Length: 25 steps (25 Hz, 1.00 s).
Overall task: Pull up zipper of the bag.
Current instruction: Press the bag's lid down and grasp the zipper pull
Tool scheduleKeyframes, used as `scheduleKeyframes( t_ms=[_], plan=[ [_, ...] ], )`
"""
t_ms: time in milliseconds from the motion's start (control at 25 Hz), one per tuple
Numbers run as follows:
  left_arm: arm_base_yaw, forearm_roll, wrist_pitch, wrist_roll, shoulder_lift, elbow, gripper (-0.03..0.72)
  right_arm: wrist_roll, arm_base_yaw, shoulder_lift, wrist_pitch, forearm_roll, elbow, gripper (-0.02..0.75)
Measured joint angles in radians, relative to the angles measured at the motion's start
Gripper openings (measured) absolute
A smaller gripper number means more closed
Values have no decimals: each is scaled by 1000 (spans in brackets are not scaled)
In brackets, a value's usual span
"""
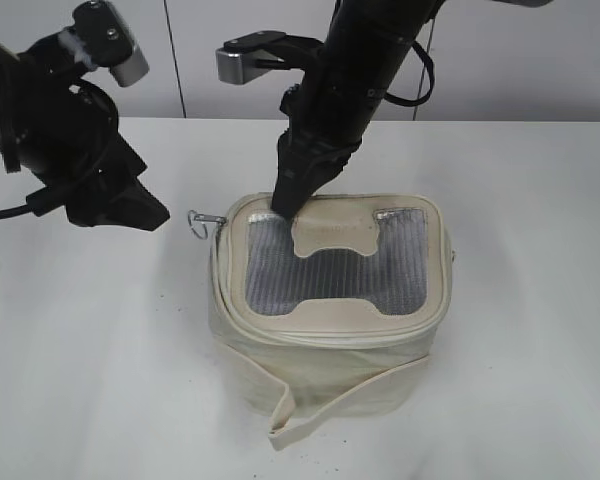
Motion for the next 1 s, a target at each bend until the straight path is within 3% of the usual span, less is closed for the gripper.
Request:
scheduleKeyframes(
  t_ms=[360, 480, 680, 1000],
  plan=[
    [-3, 3, -49, 174, 0, 0, 582, 0, 0, 0, 0, 0, 0, 43],
    [-36, 14, -50, 217, 1, 0, 582, 0, 0, 0, 0, 0, 0, 43],
    [-114, 99, -78, 239, 23, 0, 582, 0, 0, 0, 0, 0, 0, 43],
    [-137, 130, -106, 243, 61, 0, 582, 0, 0, 0, 0, 0, 0, 42]
  ],
)
